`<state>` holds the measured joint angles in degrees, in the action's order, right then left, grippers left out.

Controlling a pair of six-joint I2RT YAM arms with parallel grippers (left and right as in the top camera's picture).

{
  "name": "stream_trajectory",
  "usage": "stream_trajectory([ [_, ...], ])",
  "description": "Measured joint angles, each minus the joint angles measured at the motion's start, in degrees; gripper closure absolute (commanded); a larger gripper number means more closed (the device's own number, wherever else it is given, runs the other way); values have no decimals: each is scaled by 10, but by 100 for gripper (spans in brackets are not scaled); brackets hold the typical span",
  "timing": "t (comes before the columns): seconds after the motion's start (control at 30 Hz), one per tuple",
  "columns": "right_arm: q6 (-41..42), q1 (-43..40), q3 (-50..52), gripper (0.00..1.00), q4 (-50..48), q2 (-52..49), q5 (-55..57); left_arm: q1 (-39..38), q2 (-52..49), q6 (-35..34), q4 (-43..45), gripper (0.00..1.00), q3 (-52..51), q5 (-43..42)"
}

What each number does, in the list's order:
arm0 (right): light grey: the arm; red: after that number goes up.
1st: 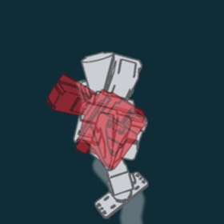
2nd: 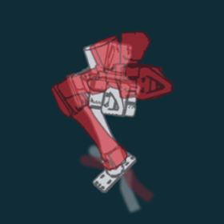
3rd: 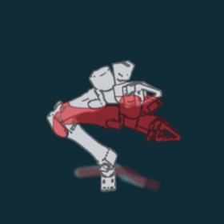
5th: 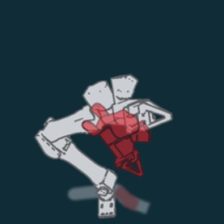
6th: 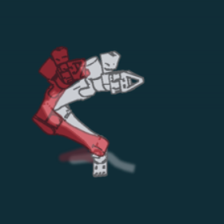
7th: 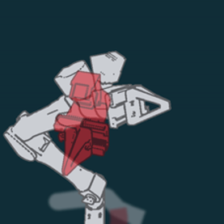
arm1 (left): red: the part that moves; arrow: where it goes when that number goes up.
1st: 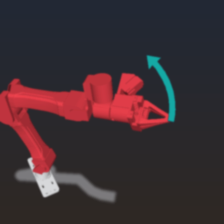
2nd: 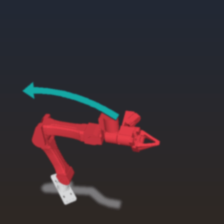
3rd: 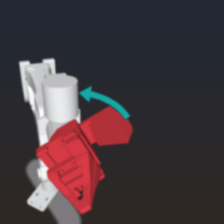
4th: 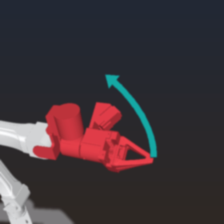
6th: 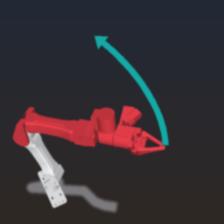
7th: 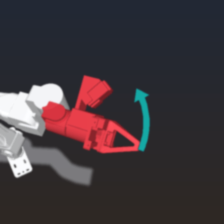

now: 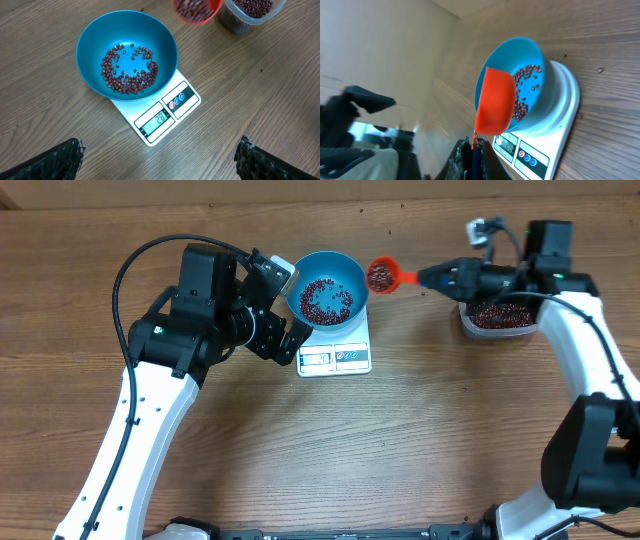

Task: Scoop item into bowl and weigh 150g on scale
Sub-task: 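Lift the refilled scoop and carry it toward the bowl, then tilt the scoop over the teal bowl to pour beans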

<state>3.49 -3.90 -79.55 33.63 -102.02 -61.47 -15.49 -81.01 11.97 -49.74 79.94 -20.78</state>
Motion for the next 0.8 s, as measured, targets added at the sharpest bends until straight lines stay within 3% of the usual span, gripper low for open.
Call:
stream_trajectory([
  [0.3, 13, 151, -28, 96, -2, 55, 251, 0, 0, 0, 0, 0, 0, 0],
  [0.67, -63, 318, -32, 96, -4, 63, 580, 0, 0, 0, 0, 0, 0, 0],
  [0.8, -108, 356, -32, 96, -12, 63, 649, 0, 0, 0, 0, 1, 0, 0],
])
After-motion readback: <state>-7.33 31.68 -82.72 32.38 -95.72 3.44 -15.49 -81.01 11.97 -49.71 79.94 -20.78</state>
